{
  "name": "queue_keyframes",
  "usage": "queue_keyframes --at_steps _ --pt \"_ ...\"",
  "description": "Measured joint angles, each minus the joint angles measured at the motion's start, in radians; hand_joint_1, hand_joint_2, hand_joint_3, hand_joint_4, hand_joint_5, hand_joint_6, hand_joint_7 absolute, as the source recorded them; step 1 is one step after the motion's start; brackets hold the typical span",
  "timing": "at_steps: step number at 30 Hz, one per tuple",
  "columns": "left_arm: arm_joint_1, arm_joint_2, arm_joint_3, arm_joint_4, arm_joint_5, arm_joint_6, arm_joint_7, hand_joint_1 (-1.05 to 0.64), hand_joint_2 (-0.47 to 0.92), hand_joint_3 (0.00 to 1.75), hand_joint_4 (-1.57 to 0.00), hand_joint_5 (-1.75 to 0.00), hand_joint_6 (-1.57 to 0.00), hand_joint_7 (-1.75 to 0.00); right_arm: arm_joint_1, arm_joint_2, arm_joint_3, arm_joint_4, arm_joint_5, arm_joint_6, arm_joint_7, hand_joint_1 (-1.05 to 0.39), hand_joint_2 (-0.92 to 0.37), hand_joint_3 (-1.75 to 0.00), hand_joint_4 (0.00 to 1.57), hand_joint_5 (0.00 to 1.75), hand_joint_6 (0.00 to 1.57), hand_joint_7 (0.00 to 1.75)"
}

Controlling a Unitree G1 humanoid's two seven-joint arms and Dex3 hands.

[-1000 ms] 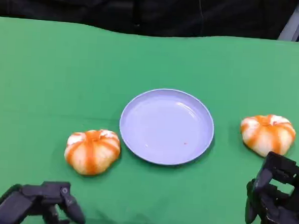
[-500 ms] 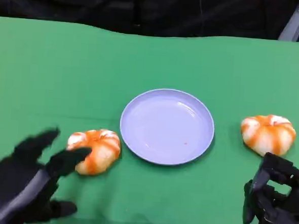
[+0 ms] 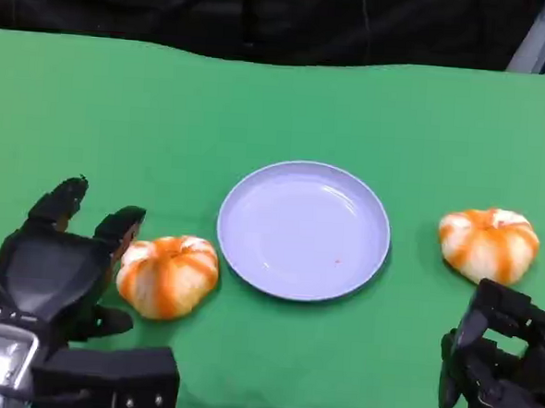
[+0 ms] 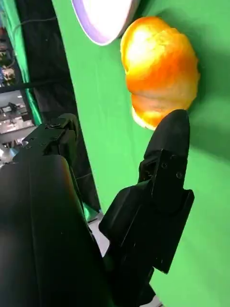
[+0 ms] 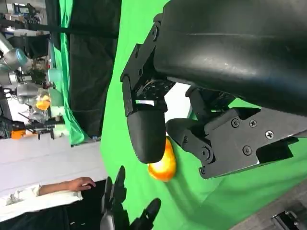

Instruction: Grasp the bread from the table and place it into the plate.

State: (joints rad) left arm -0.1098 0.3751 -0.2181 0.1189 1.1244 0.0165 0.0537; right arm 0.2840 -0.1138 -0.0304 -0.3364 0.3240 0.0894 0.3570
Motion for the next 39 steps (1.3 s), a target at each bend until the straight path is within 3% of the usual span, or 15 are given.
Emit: queue_keyframes --at_steps 8,25,39 --pt "-0.066 -0.022 -0.078 0.107 -0.067 0.032 0.008 -0.91 0.92 0.34 0.0 0.0 -0.24 0.0 0.008 0.0 0.002 -0.008 0.003 0.0 -0.001 -0.02 -0.8 -0.84 0.82 1.75 0.7 1.62" --pt "-0.087 -0.051 -0.188 0.124 -0.142 0.071 -0.001 -0.89 0.92 0.33 0.0 0.0 -0.24 0.0 0.019 0.005 0.011 -0.034 0.001 0.019 -0.02 -0.02 -0.79 -0.85 0.81 1.75 0.66 1.66" --pt "-0.245 -0.085 -0.218 0.435 -0.221 0.04 0.104 -0.9 0.92 0.34 -0.04 -0.02 -0.26 -0.01 0.033 0.007 0.011 -0.038 0.009 0.013 -0.014 -0.04 -0.79 -0.85 0.81 1.75 0.66 1.64"
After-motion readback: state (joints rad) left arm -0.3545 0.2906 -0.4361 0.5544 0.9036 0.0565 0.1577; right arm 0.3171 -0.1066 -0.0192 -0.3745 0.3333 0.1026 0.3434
